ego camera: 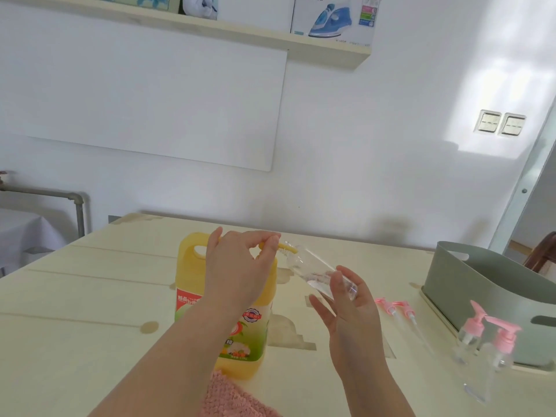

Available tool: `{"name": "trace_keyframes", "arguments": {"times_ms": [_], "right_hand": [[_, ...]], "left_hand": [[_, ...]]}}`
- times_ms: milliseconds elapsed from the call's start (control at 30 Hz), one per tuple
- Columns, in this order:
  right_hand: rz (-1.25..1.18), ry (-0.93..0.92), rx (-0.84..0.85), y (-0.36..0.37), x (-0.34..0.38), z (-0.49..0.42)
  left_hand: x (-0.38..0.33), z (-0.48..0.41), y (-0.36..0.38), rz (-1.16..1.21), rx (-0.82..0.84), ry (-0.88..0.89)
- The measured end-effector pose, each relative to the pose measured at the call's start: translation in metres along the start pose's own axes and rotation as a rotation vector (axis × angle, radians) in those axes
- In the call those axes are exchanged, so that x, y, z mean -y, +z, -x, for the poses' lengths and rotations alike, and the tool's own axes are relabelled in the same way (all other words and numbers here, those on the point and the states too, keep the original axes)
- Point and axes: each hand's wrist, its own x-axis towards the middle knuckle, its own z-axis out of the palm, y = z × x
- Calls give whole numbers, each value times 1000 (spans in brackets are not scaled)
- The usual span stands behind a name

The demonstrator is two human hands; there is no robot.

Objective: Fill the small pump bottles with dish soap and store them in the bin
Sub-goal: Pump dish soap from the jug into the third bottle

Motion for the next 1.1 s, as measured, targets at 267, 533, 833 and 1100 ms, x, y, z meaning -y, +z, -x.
{"name": "trace_keyframes", "arguments": {"times_ms": [267, 533, 833, 1100], "right_hand": [[79, -23, 57, 3, 4, 2], [13, -34, 36, 4, -8, -1], [-43, -20, 68, -5, -15, -2], [-99, 20, 29, -2, -7, 2]], "left_hand": [[2, -15, -11, 110, 135, -82], [10, -5, 5, 80, -68, 59], [21, 1, 18, -18, -172, 206], [10, 0, 4, -20, -54, 105]]}}
